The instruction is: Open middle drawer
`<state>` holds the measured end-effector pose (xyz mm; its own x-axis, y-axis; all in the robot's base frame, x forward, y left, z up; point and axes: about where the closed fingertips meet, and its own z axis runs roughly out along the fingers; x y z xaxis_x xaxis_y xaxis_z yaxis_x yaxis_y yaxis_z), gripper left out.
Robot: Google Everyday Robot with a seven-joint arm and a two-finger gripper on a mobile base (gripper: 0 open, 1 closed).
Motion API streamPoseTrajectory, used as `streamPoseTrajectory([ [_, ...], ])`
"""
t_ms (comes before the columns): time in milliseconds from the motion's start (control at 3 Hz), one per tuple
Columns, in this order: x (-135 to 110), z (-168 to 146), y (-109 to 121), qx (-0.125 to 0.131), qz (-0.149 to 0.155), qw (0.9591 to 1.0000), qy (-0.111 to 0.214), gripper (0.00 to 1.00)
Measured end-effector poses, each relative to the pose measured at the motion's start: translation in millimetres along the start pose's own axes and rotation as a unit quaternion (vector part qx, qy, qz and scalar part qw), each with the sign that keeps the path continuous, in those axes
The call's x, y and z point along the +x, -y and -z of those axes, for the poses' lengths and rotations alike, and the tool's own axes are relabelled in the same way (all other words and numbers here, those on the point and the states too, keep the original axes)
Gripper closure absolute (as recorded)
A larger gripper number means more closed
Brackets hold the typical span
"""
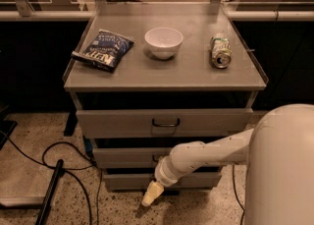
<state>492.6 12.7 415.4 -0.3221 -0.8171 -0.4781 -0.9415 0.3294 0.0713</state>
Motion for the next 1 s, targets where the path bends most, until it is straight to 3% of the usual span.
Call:
streamPoseTrajectory([
  [333,-9.1,-2.6,7.5,-0.007,0.003,1.0,0.0,0.0],
  [1000,-16.1,25.7,5.4,0.019,0.013,0.9997,0.007,0.0],
])
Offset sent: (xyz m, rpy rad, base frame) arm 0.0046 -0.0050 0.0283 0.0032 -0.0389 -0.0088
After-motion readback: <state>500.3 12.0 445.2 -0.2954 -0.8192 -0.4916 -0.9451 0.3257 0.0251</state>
